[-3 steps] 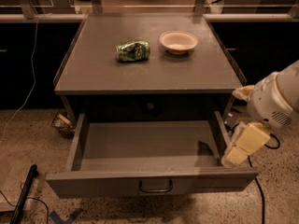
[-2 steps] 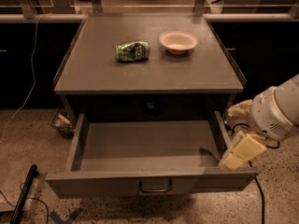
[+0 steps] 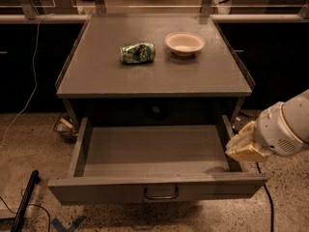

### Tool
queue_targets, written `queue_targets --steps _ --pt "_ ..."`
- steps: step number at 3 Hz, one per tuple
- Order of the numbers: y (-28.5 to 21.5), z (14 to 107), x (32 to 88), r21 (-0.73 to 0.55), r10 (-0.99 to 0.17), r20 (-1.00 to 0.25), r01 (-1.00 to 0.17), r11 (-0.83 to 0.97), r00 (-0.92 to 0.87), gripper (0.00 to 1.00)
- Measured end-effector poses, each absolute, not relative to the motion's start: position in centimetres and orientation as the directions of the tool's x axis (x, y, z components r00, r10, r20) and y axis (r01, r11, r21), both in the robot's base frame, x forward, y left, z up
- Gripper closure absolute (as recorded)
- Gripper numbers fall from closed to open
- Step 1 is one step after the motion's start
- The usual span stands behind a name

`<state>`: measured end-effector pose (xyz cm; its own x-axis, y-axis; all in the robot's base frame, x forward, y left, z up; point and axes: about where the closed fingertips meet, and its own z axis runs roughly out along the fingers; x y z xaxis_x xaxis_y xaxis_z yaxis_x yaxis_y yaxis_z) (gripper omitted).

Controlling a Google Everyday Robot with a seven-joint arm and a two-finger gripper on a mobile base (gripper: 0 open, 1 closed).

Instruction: Close top drawer

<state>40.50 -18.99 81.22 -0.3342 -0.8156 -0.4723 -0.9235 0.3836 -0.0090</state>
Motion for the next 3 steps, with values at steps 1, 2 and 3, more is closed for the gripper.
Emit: queue_targets --steps 1,2,3 --pt "-19.0 81.2 40.5 -0.009 -0.816 -0.472 -0.923 0.384 -0.334 0.96" --pt "-18.1 78.8 38.9 0.049 -0.779 -0.520 -0.923 0.383 -0.351 1.00" --pt "-17.1 75.5 36.6 0.124 -0.742 -0.548 -0.915 0.383 -0.385 1.00"
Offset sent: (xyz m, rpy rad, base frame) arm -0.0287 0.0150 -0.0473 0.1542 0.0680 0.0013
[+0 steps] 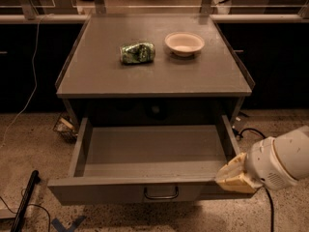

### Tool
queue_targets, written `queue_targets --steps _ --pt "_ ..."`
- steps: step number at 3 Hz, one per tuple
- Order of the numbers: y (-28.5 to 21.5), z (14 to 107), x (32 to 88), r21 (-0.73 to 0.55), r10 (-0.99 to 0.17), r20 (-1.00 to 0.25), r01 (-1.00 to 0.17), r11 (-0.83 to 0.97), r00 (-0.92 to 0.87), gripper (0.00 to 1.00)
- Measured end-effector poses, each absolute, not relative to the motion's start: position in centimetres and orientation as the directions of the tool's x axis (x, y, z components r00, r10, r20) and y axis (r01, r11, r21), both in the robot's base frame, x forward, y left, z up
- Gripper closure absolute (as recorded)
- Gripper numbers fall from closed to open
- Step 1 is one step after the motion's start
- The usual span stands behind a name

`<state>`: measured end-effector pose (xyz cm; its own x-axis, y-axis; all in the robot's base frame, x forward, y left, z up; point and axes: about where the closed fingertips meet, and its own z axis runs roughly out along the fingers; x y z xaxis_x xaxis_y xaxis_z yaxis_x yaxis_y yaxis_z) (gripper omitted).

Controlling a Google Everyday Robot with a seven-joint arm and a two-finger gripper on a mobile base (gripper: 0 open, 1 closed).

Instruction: Close top drawer

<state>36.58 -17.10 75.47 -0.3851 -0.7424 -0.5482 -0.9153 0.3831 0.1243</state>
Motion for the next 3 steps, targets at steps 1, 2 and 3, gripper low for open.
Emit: queue_targets --steps 1,2,3 --pt "-16.8 72.7 34.7 0.178 -0.705 -0.570 -0.901 0.396 -0.422 1.00" --pt "-16.3 70.4 33.4 0.217 -0.683 -0.574 -0.888 0.406 -0.452 1.00" --pt "-15.2 66.7 33.7 0.244 -0.685 -0.545 -0.873 0.422 -0.484 1.00"
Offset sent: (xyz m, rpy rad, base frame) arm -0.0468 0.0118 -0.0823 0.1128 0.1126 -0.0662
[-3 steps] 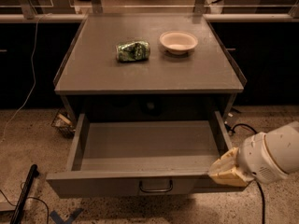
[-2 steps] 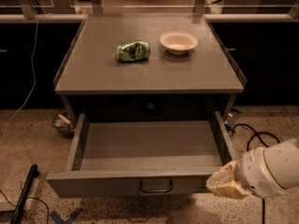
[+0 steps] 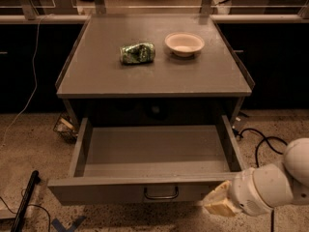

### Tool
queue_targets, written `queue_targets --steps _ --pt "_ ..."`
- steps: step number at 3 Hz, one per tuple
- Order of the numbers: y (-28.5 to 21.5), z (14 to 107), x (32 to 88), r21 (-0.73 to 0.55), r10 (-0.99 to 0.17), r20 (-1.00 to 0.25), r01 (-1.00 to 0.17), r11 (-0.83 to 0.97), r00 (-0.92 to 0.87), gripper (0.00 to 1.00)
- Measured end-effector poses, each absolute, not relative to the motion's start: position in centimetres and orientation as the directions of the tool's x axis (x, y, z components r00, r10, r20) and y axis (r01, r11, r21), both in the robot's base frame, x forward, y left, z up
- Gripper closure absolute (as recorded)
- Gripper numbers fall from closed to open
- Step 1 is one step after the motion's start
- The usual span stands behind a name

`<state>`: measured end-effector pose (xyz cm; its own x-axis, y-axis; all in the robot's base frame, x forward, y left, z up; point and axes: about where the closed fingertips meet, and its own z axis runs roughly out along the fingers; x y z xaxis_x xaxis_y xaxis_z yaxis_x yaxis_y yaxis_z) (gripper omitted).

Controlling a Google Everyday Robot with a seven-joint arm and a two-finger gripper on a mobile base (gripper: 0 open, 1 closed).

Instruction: Close top drawer

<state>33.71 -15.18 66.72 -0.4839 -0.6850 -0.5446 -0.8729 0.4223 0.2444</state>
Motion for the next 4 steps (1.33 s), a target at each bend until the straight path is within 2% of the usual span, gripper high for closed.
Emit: queue_targets --steps 1,3,4 --pt "-14.3 65.1 35.1 0.238 -0.707 -0.515 -0.873 0.426 -0.486 1.00" --pt "-14.2 65.4 34.3 0.224 -0.716 -0.508 -0.877 0.426 -0.478 0.51" --pt "-13.5 67.2 36.5 0.199 -0.717 -0.545 -0.898 0.393 -0.435 0.27"
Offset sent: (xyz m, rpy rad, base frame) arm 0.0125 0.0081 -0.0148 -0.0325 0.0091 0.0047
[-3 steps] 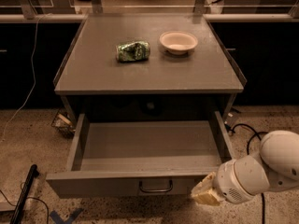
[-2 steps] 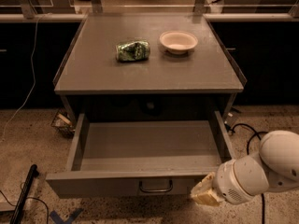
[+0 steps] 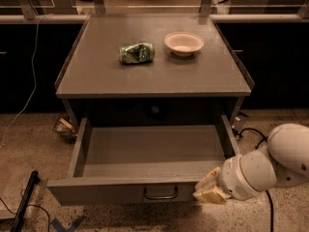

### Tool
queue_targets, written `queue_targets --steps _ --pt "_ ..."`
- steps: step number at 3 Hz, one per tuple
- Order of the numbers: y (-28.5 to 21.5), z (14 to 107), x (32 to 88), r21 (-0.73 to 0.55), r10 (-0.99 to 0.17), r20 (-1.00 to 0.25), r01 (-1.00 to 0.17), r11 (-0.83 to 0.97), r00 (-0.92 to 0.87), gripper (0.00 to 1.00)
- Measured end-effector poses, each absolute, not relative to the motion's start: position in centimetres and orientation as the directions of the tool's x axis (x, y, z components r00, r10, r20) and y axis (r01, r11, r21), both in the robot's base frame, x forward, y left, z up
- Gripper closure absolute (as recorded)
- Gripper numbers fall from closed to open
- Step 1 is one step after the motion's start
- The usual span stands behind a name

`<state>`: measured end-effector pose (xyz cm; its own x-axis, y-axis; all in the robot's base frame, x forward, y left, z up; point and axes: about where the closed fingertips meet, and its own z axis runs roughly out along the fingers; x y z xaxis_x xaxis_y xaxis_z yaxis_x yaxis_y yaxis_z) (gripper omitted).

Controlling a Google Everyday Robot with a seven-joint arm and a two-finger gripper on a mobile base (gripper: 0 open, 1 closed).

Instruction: Close top drawer

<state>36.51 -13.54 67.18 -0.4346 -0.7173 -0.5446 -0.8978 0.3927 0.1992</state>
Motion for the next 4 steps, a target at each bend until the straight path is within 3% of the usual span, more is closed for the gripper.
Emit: queue_targets --steps 1,2,4 --pt "-13.2 67.8 39.4 0.191 -0.717 -0.557 -0.905 0.380 -0.419 0.05" --pt "-13.1 67.7 39.6 0.194 -0.717 -0.555 -0.904 0.380 -0.421 1.00" --pt "-11.7 63.8 47.5 0.230 -0.736 -0.512 -0.896 0.379 -0.442 1.00"
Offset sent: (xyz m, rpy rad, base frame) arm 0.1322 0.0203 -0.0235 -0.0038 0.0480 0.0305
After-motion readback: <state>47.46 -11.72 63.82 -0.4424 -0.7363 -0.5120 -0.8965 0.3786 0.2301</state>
